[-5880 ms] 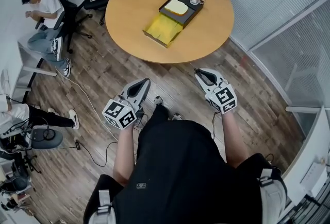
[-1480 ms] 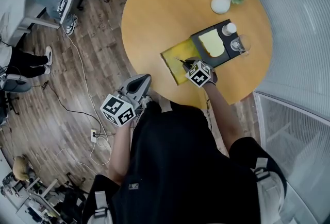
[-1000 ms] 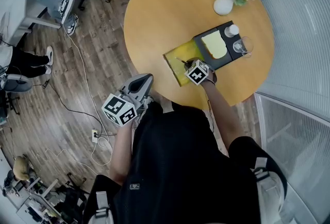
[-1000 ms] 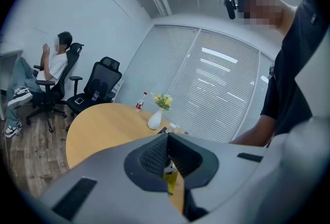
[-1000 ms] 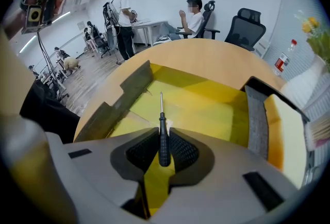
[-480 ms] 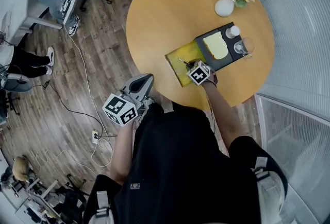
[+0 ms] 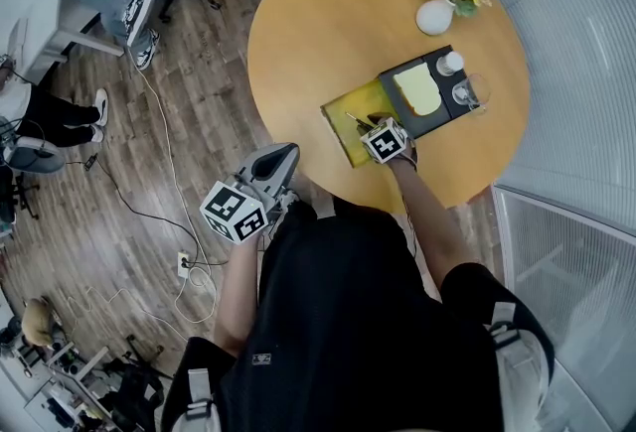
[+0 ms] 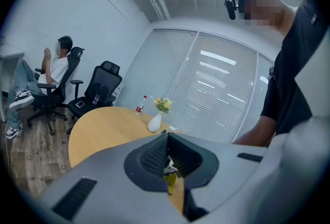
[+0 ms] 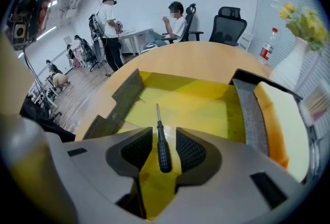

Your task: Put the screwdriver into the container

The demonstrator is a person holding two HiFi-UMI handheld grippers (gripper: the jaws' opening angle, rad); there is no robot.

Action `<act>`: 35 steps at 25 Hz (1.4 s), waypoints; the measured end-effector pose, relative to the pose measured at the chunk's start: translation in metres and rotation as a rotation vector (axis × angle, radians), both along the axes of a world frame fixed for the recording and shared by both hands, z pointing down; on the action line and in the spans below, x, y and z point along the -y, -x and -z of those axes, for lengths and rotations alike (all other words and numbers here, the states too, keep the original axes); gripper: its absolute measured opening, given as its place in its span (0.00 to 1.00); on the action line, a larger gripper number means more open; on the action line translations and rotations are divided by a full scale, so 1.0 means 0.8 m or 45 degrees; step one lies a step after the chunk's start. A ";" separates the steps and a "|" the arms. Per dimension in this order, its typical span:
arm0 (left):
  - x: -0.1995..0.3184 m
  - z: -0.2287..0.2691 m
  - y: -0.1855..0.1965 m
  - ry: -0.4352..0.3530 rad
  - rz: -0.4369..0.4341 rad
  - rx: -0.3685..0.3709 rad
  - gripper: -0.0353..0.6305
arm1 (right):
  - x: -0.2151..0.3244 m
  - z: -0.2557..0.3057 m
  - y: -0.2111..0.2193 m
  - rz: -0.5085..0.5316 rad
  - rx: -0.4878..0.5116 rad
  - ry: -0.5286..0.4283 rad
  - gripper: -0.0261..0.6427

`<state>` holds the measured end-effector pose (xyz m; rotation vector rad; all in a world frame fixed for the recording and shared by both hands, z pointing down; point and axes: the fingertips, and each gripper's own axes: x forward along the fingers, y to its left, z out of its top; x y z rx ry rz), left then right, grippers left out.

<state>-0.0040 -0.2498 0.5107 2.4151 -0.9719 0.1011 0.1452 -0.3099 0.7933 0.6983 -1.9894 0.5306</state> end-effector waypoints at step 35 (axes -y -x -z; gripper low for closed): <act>-0.006 0.010 -0.031 -0.060 -0.131 -0.043 0.06 | -0.041 0.210 -0.053 -0.330 0.693 -0.353 0.05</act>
